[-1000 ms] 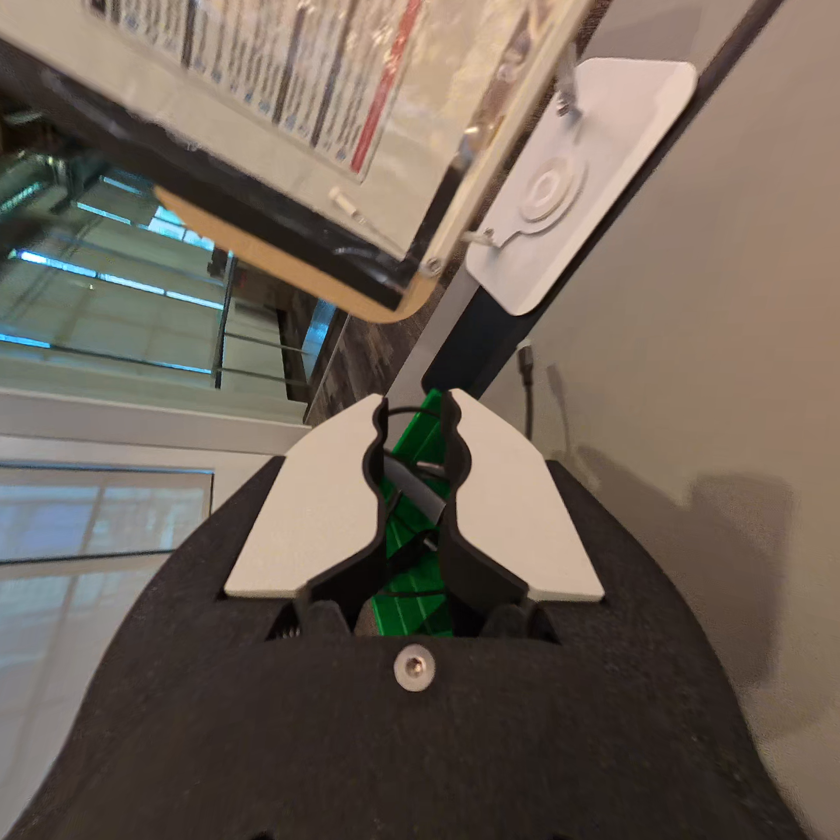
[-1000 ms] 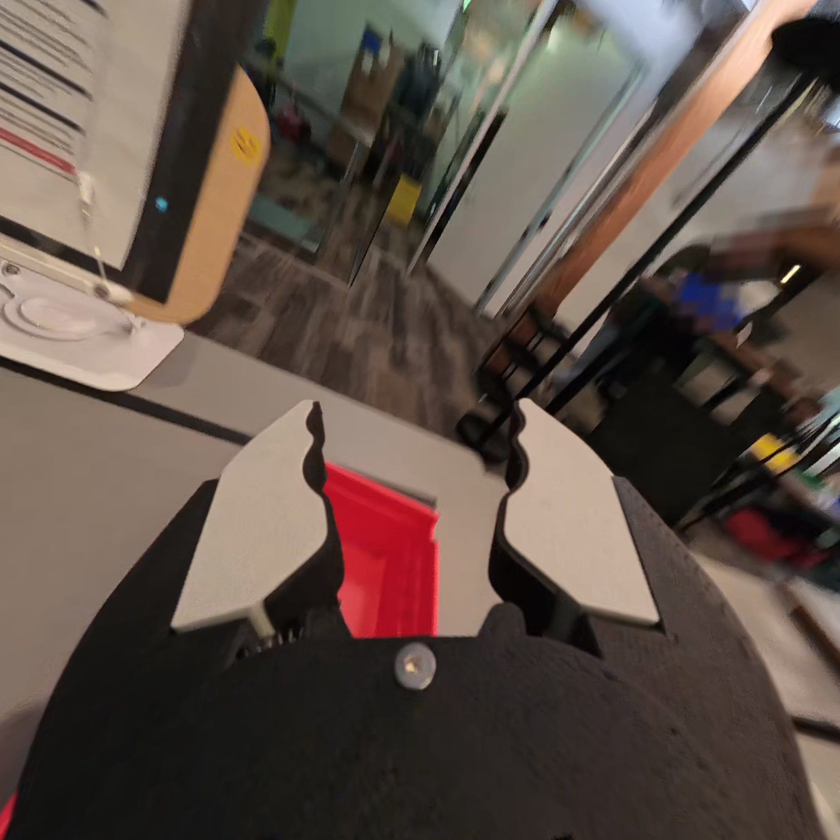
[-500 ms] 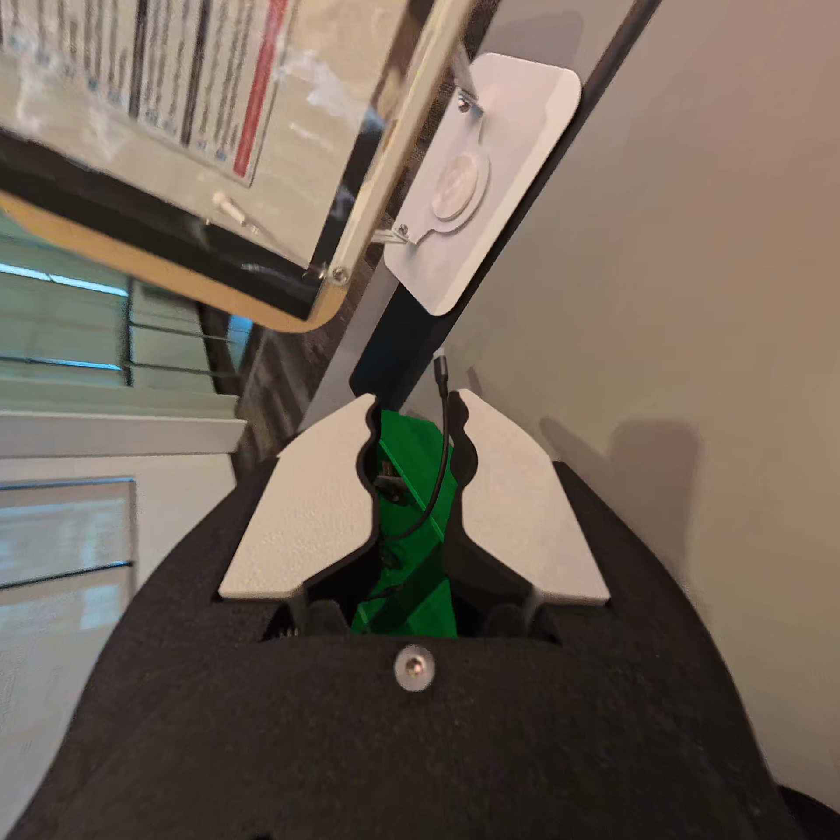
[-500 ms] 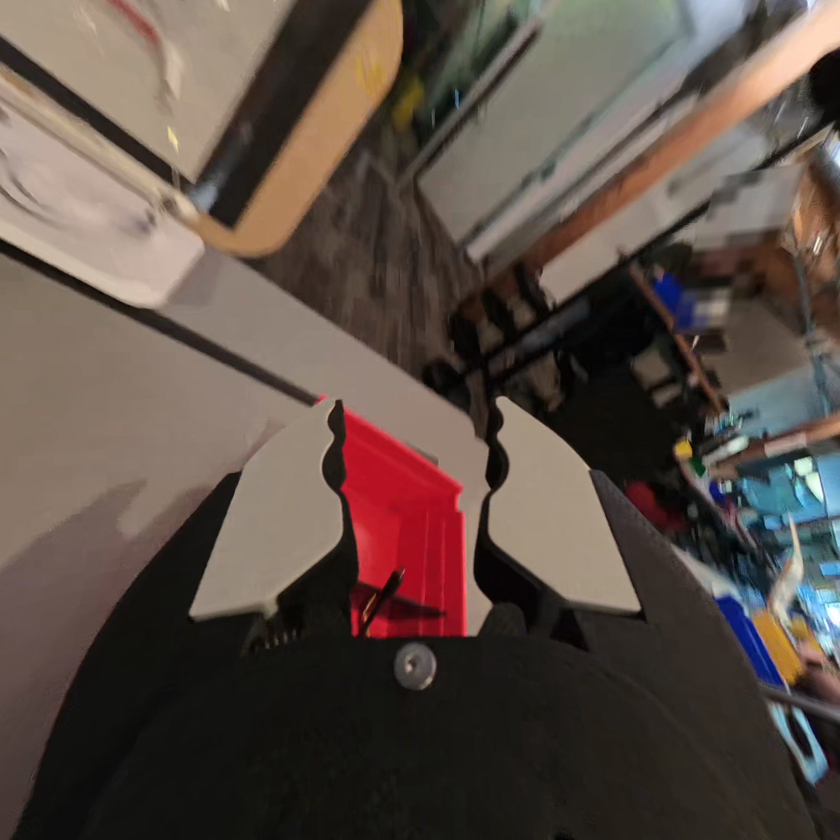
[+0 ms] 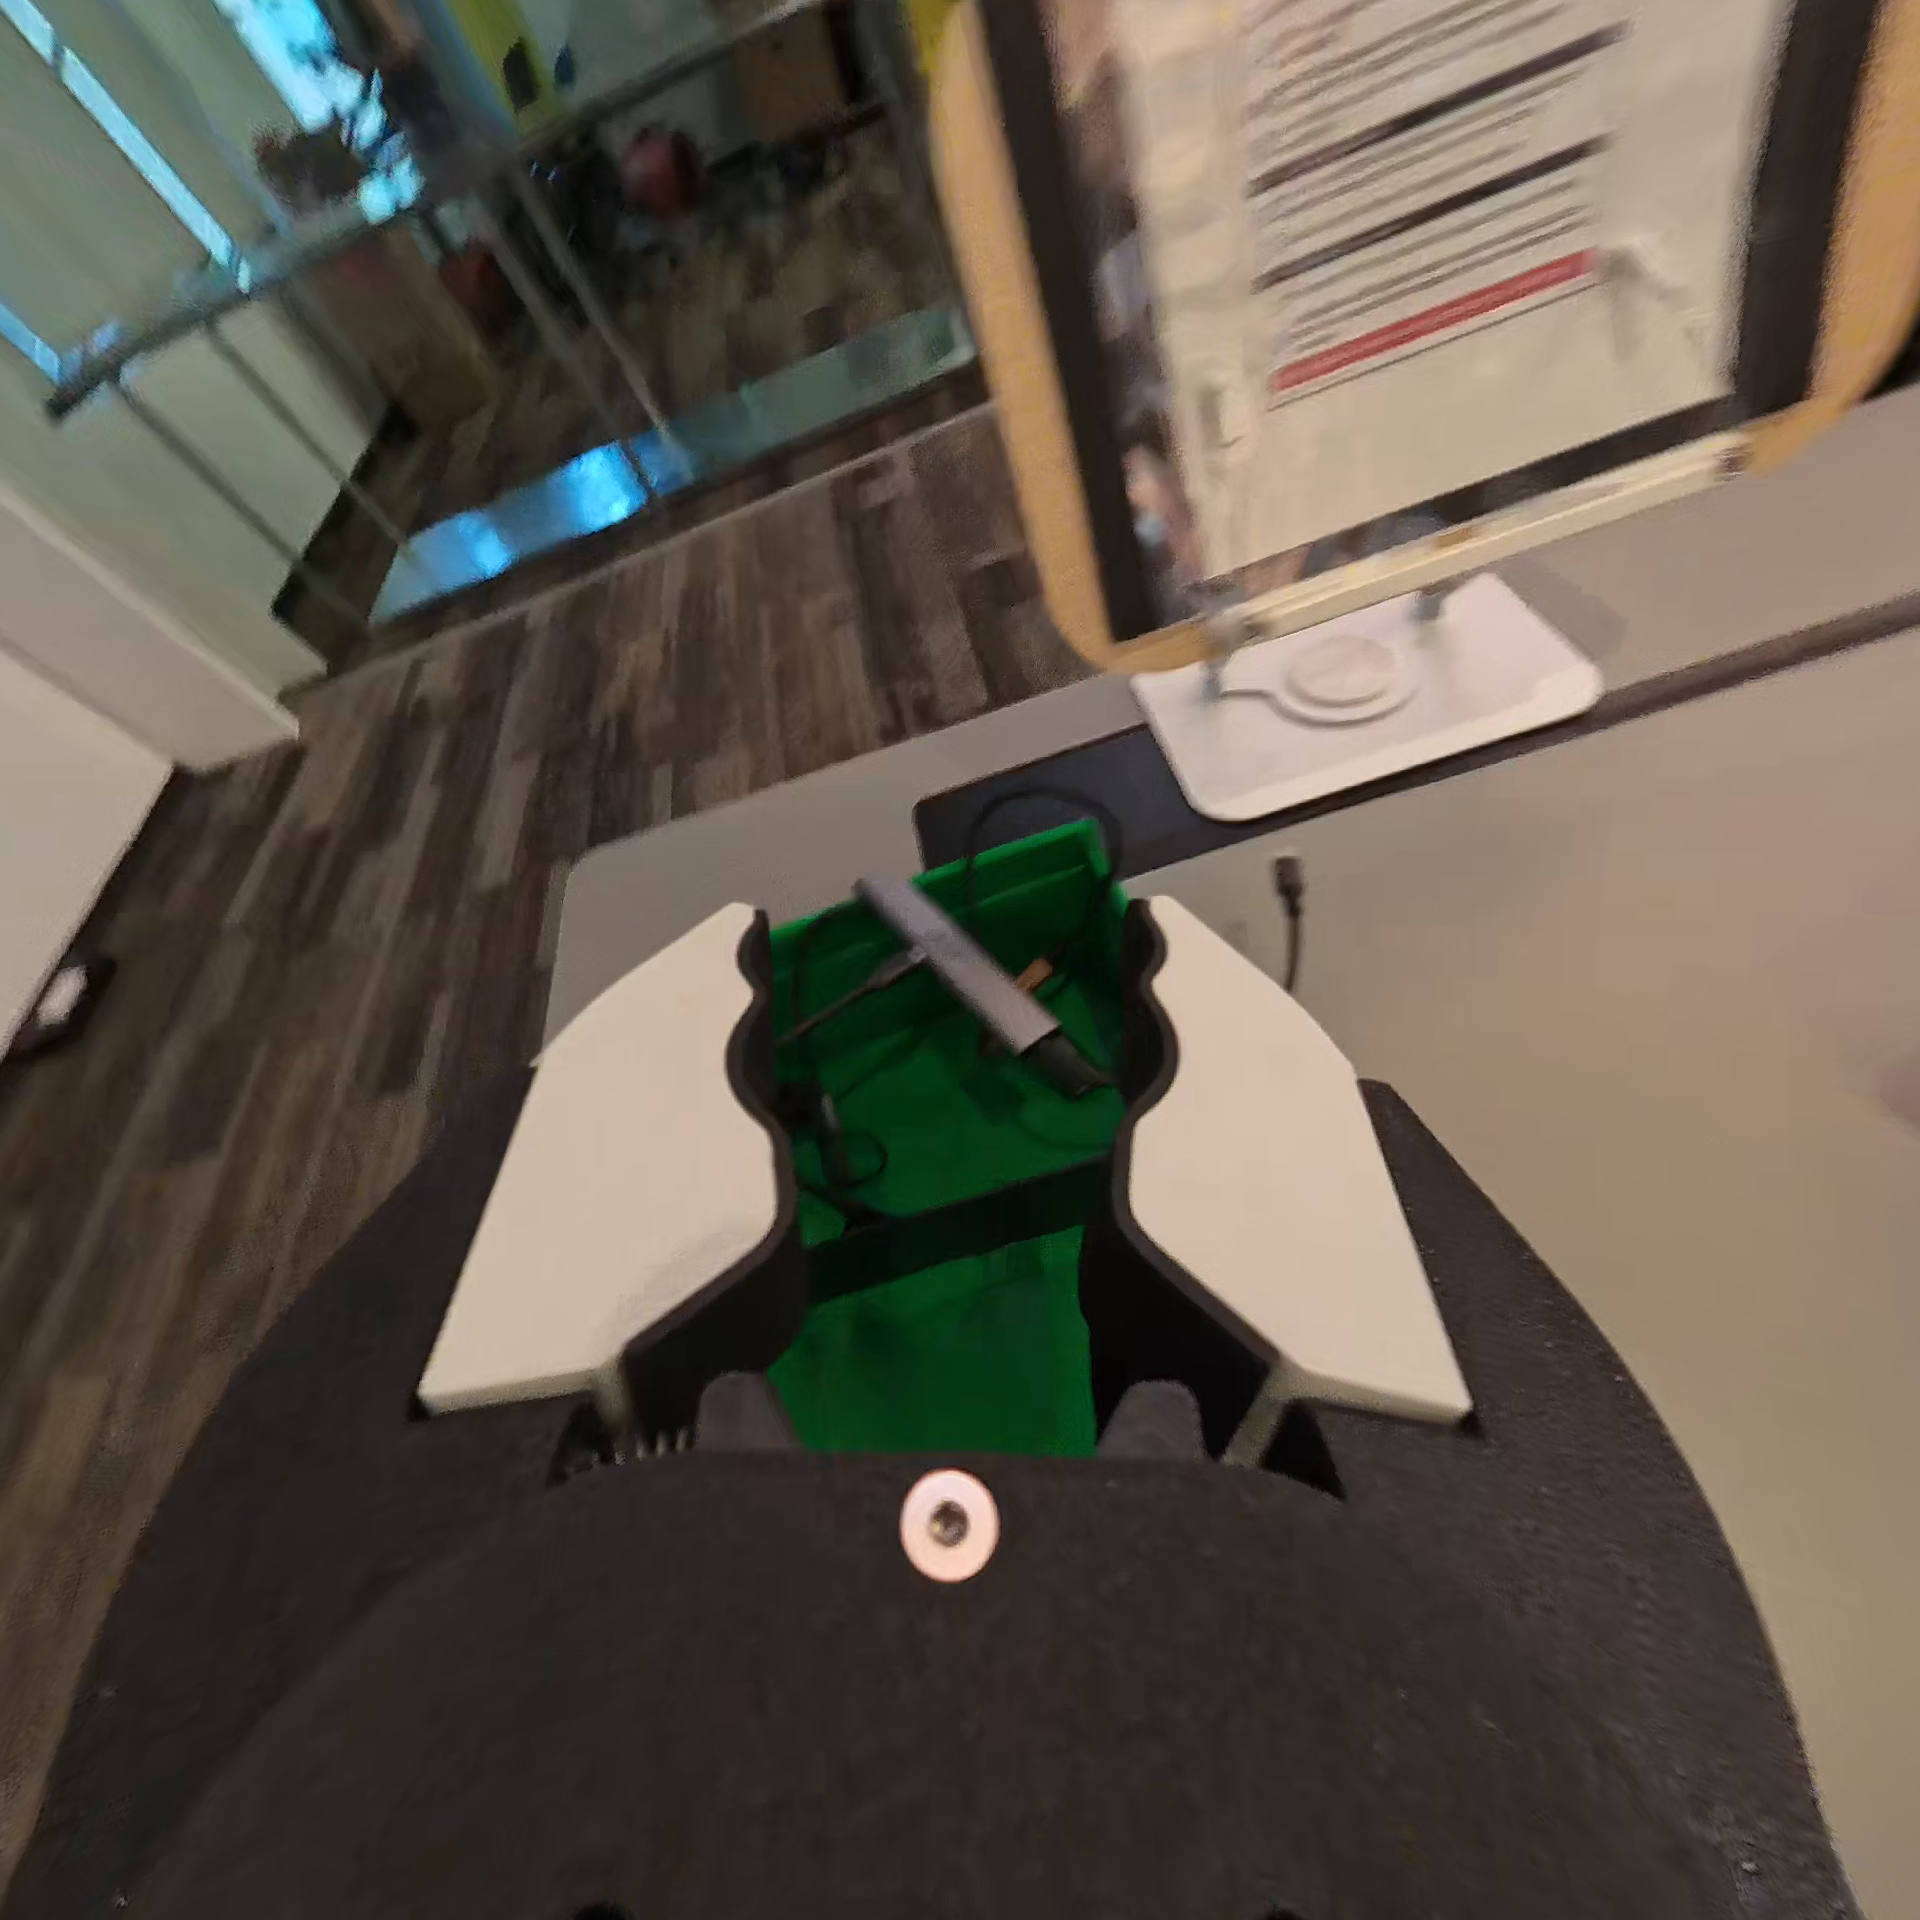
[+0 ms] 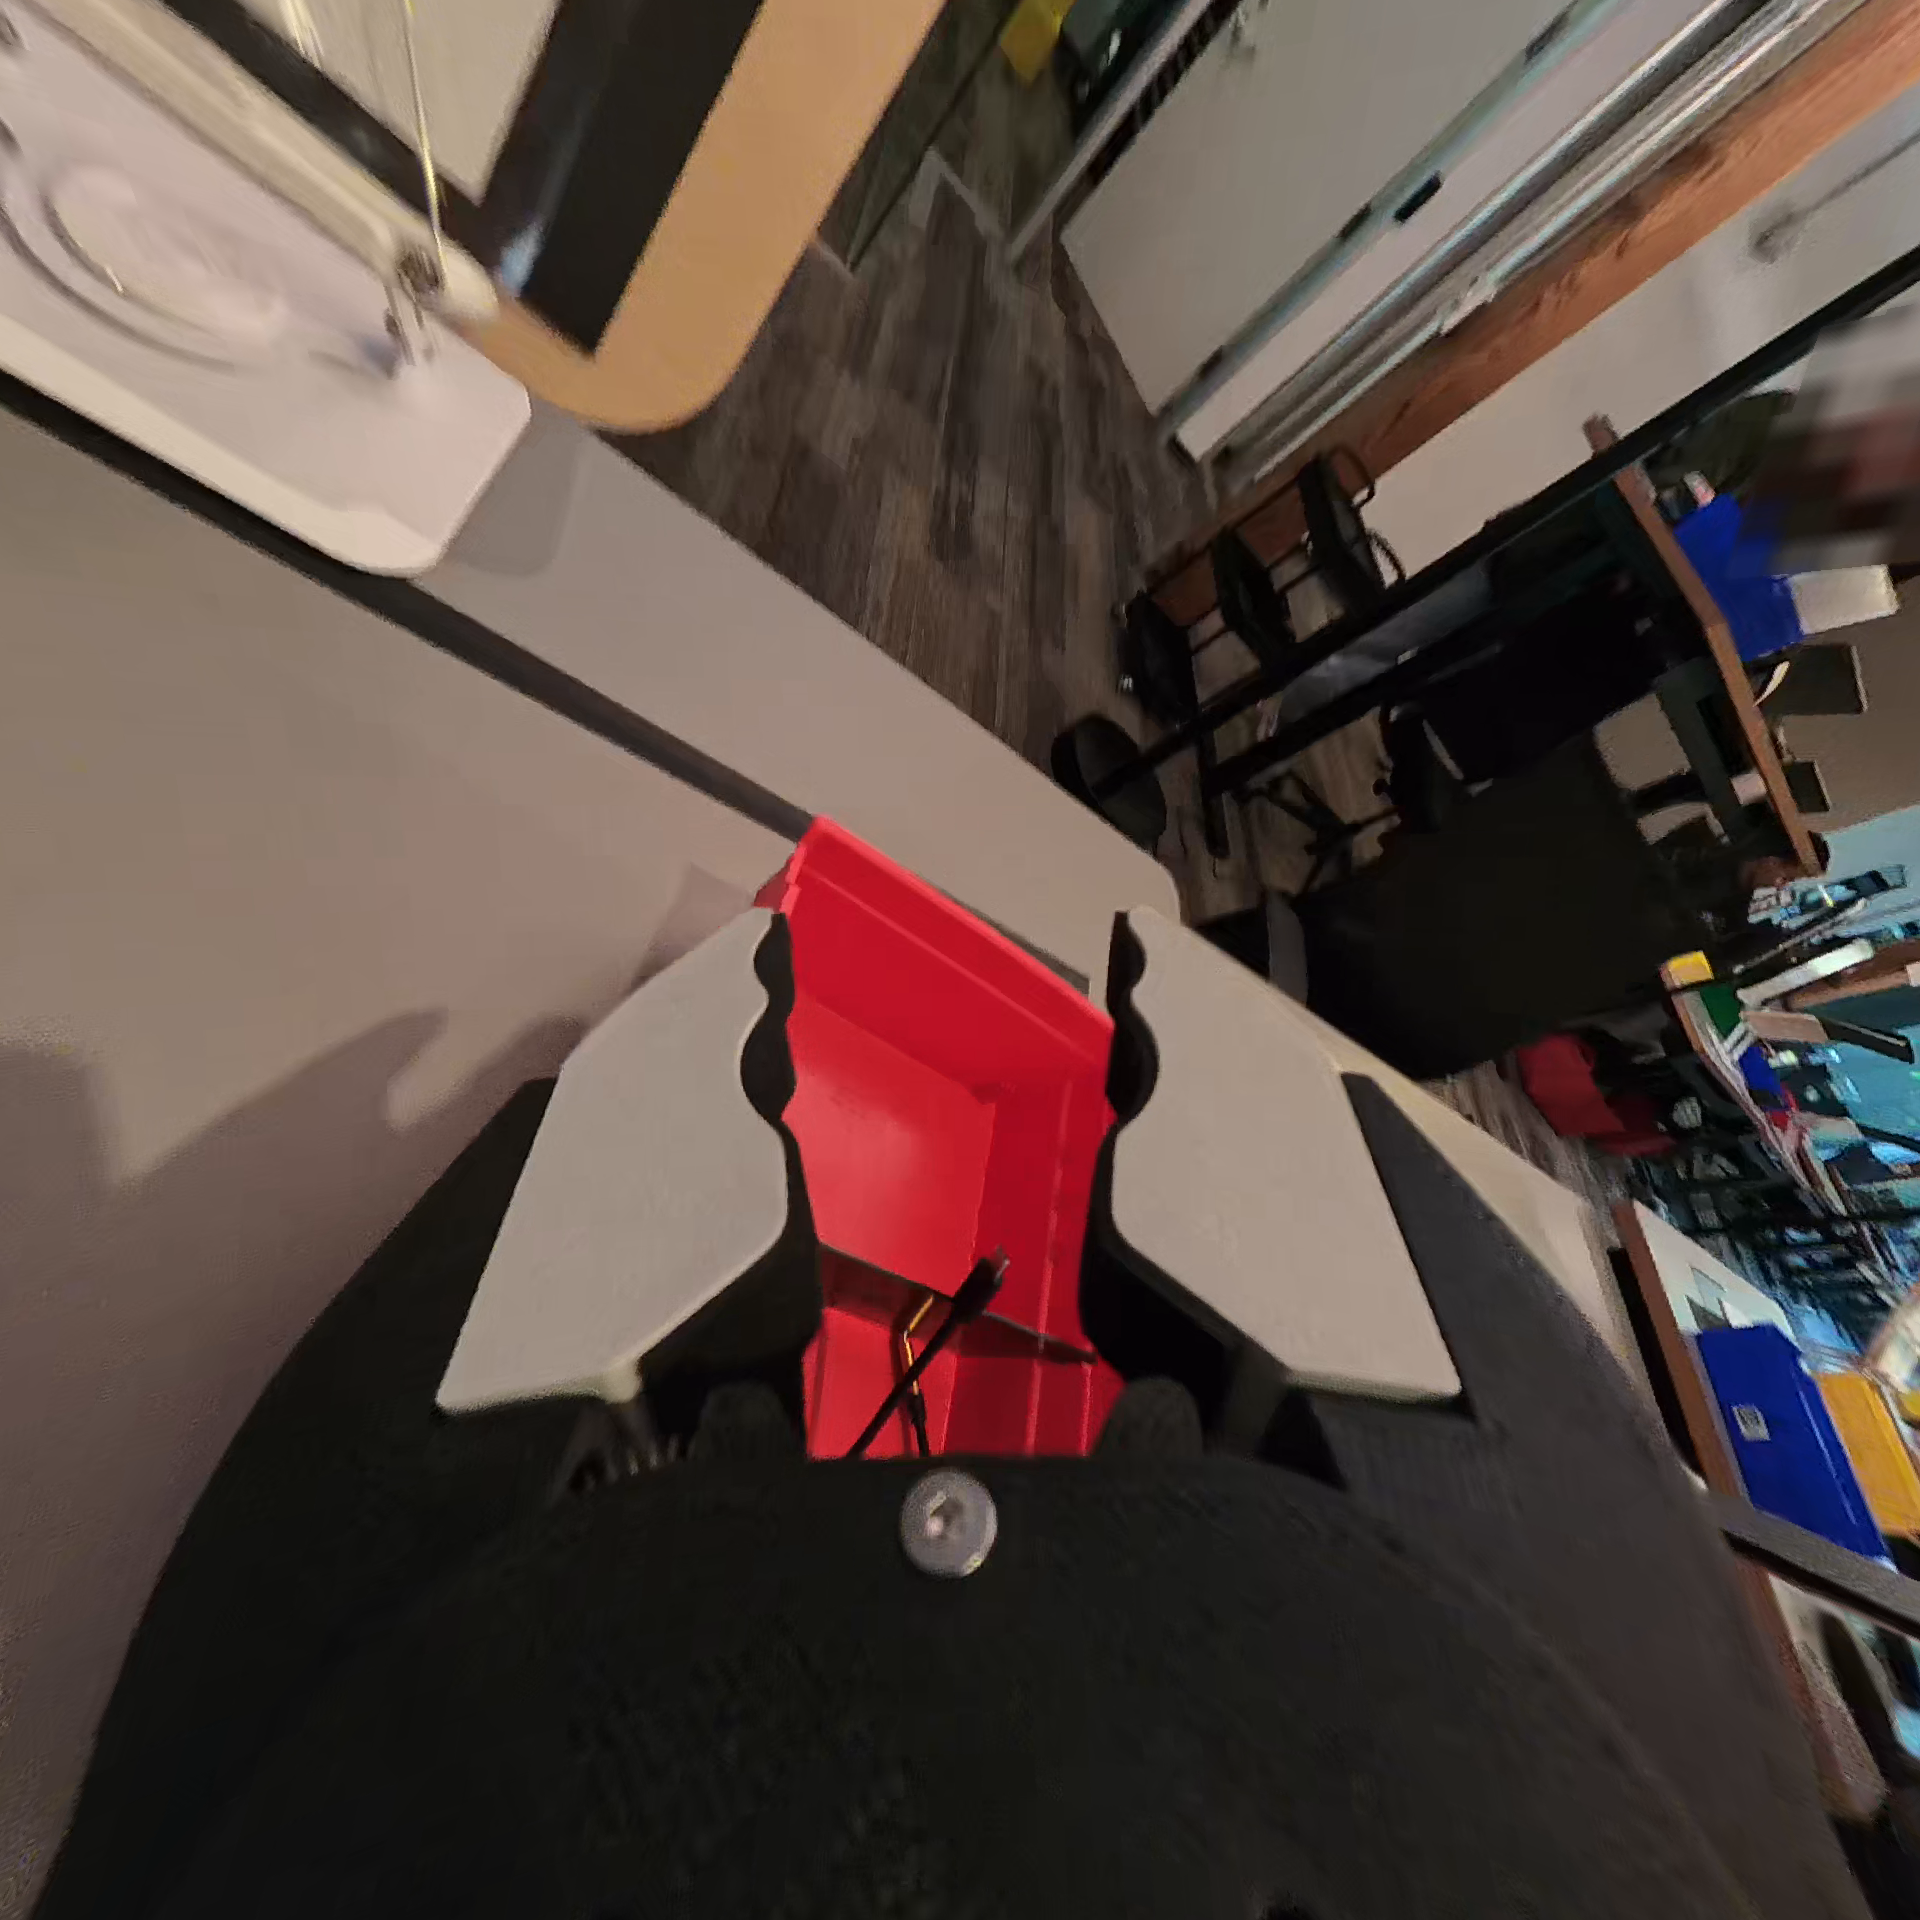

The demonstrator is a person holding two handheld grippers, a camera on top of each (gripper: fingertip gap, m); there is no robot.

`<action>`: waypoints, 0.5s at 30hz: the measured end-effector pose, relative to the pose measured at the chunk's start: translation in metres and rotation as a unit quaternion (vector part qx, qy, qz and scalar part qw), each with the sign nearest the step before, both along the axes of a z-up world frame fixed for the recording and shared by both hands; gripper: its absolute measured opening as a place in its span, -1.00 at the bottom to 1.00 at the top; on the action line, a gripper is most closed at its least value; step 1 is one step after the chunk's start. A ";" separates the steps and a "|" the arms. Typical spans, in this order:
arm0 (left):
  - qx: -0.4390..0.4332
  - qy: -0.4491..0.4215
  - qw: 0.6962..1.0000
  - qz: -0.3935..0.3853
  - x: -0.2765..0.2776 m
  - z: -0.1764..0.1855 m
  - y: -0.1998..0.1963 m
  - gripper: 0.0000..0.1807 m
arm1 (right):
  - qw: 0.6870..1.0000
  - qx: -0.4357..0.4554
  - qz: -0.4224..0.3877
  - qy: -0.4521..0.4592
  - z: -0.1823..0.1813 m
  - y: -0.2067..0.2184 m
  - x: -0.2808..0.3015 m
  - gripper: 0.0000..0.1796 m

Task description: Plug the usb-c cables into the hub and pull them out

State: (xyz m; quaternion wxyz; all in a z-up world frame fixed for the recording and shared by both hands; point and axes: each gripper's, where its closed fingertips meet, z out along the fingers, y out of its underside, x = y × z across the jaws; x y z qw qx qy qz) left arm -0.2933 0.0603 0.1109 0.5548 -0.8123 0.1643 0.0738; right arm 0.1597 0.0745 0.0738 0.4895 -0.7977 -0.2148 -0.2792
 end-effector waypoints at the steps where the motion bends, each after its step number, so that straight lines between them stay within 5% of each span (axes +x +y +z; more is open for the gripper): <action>1: -0.014 -0.014 1.000 0.024 -0.018 -0.006 0.003 -0.28 | 1.000 0.026 0.012 0.010 0.014 -0.006 -0.004 -0.35; 6: -0.074 -0.025 0.992 0.096 -0.086 -0.049 0.023 -0.40 | 0.990 0.114 0.069 0.046 0.063 -0.040 -0.023 -0.42; 12: -0.172 -0.248 0.953 -0.008 -0.039 -0.096 0.061 -0.44 | 0.991 0.082 0.094 0.045 0.052 -0.037 -0.034 -0.42; 15: -0.223 -0.274 0.936 -0.008 -0.025 -0.119 0.071 -0.39 | 0.992 0.073 0.095 0.040 0.048 -0.034 -0.035 -0.41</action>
